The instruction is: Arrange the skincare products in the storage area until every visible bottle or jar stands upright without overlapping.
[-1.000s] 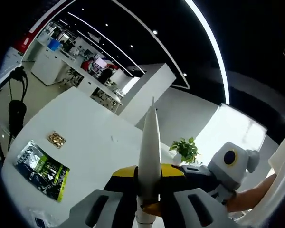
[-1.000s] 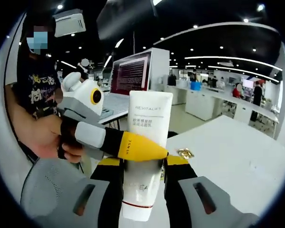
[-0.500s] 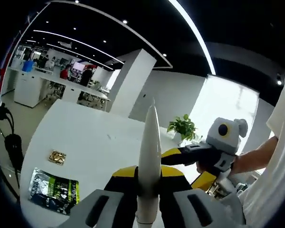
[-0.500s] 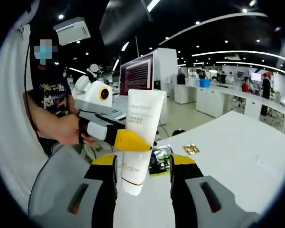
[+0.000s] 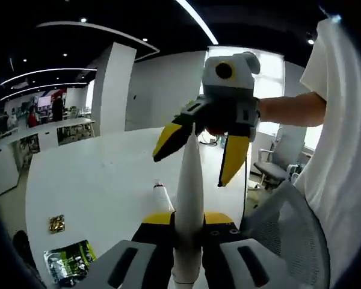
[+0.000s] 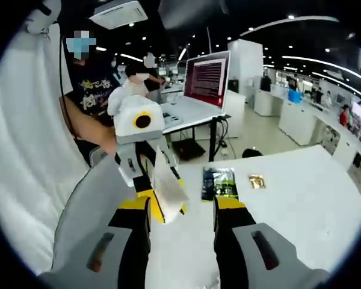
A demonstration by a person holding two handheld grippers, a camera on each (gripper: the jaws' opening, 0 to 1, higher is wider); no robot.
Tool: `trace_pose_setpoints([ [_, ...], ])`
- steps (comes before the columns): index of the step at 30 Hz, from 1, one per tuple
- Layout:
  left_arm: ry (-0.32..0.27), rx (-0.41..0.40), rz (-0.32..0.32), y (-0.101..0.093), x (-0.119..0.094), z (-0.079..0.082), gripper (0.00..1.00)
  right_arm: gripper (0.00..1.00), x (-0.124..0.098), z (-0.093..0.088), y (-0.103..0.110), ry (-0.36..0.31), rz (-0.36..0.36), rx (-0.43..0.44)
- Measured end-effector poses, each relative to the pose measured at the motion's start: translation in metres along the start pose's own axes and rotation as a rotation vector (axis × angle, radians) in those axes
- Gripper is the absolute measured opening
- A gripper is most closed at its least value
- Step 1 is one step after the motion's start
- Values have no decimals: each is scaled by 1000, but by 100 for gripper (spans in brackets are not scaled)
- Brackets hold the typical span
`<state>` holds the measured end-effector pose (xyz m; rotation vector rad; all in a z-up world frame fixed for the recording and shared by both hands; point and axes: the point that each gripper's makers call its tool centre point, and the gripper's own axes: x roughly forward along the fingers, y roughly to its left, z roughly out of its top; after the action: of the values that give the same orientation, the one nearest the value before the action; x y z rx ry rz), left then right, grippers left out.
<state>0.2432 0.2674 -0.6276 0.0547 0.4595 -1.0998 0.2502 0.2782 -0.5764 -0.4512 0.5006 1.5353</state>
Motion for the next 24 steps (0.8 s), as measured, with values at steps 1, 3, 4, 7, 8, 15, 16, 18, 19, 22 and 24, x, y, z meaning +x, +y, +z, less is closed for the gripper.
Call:
trace_pose_setpoints([
  [1,10,10,-8,-2,2,-2,16,37,1,-1,4,21,24,-6],
  [3,30,32,-17,-5,4,-6,16,30,3,-4,14,72,72,-25],
  [4,42,46,-20,-6,5,-8,16,28,4,-4,18,88,89,-34],
  [7,76,88,-27,-9,8,-14,16,23,8,-7,24,147,115,-47],
  [8,86,106,-34,-13,8,-15,16,21,10,-10,28,184,131,-60],
  [15,123,140,-55,-20,11,-23,16,10,19,-25,34,298,179,-120],
  [16,123,139,-56,-20,11,-23,16,10,21,-28,35,312,182,-130],
  [18,113,138,-68,-23,12,-21,16,11,24,-32,37,344,189,-154],
  [19,114,138,-68,-24,12,-20,16,11,25,-33,38,361,190,-165],
  [22,123,149,-61,-23,14,-23,16,9,25,-34,37,390,183,-182],
  [24,105,133,-49,-21,13,-22,17,8,25,-34,36,393,178,-190],
])
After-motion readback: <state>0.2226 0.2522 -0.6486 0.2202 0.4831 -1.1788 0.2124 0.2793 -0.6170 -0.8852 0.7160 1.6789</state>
